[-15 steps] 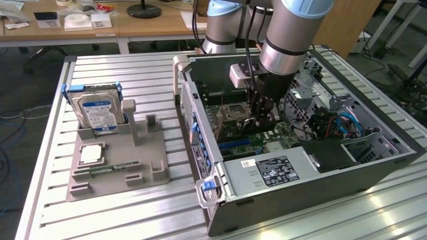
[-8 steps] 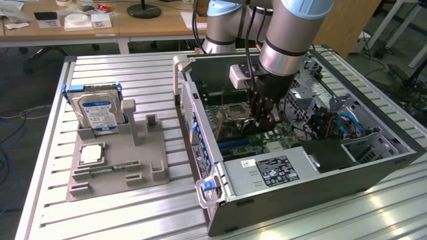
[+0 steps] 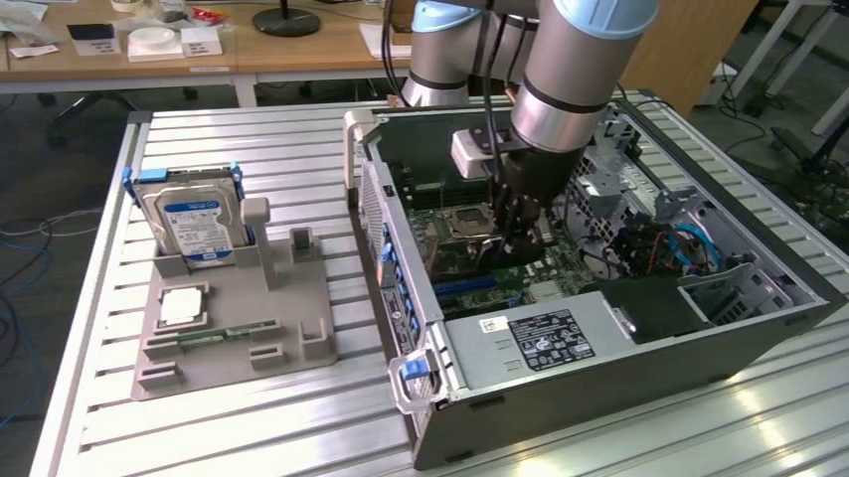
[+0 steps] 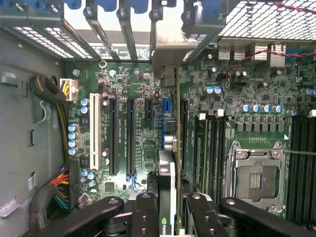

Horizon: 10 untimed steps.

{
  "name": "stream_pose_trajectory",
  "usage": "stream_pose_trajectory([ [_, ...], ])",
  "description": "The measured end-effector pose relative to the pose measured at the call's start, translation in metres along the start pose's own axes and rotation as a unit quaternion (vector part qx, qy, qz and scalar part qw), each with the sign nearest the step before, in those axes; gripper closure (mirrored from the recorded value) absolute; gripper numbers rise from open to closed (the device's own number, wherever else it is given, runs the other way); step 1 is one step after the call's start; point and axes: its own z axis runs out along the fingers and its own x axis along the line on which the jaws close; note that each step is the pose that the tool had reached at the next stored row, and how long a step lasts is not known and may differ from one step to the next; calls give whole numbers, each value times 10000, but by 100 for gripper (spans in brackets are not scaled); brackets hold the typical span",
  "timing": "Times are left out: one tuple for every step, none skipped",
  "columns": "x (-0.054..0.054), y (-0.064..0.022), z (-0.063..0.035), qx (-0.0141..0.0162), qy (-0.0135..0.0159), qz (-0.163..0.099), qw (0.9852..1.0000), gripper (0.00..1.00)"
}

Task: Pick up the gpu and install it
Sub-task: 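Insert the gpu into the slot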

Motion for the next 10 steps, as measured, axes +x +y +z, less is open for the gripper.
stream_pose_trajectory([
  [0, 9, 1, 0, 0, 0, 10000, 73],
  [0, 19, 1, 0, 0, 0, 10000, 73],
  [0, 29, 1, 0, 0, 0, 10000, 73],
  [1, 41, 2, 0, 0, 0, 10000, 73],
  [1, 53, 2, 0, 0, 0, 10000, 73],
  [0, 62, 2, 0, 0, 1, 10000, 73],
  [0, 68, 3, 0, 0, 0, 10000, 73],
  [1, 75, 6, 0, 0, 0, 10000, 73],
  [1, 81, 11, 0, 0, 0, 10000, 73],
  [2, 84, 18, 0, 1, 0, 10000, 73],
])
